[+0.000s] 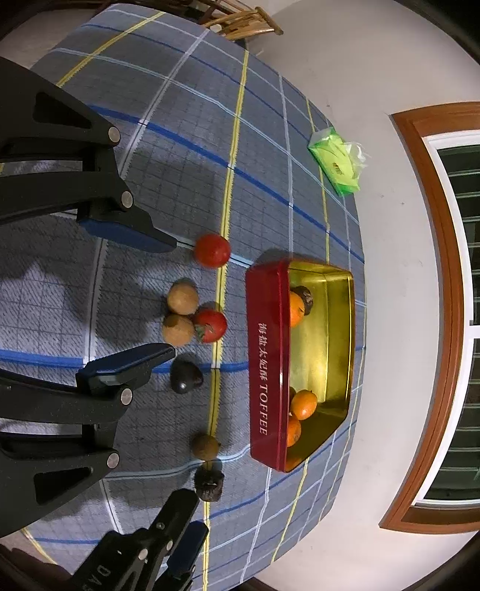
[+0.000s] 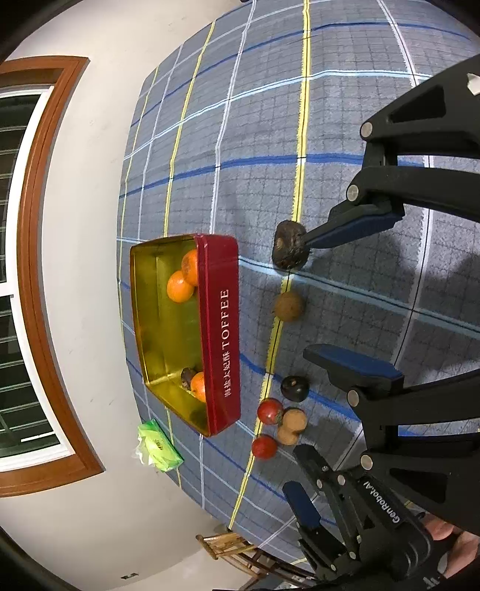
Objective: Organize fruits
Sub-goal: 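Close the right tool on the large dark wrinkled fruit while the left tool grasps a red tomato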
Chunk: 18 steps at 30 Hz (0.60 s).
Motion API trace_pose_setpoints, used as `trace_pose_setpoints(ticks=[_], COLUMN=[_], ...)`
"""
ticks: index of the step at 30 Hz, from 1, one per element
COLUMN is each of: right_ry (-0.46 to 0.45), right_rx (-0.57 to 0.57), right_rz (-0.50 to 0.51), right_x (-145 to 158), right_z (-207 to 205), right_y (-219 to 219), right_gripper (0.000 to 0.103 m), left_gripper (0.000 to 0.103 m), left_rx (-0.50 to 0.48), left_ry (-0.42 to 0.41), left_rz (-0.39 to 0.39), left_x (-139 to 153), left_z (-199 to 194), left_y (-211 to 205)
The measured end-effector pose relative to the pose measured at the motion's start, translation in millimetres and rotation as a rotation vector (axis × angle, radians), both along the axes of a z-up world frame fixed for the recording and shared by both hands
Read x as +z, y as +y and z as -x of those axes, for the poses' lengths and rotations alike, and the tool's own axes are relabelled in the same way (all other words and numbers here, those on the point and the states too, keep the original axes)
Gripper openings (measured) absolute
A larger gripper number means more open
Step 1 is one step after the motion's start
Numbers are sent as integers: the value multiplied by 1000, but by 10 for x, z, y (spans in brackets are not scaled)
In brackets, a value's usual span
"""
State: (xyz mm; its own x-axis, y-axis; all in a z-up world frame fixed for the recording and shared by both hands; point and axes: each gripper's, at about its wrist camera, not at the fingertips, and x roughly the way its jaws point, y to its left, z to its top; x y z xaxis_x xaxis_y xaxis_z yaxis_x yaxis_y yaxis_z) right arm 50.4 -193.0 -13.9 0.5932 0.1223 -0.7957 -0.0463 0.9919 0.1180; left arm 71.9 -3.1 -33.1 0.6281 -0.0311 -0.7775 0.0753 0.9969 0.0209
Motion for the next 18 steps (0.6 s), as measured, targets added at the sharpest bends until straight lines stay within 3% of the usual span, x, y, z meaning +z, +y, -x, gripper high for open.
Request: trace_pose_setpoints(ticks=[18], right_ry=[57], right_rx=[-40], right_rz=[7], right_x=[-223], right_z=[-11], right_y=[-174], right_gripper=[51], left_gripper=[52], left_rx=[66], left_ry=[47], left_rz=[28], left_x=[-200], left_z=[-45], left_y=[404])
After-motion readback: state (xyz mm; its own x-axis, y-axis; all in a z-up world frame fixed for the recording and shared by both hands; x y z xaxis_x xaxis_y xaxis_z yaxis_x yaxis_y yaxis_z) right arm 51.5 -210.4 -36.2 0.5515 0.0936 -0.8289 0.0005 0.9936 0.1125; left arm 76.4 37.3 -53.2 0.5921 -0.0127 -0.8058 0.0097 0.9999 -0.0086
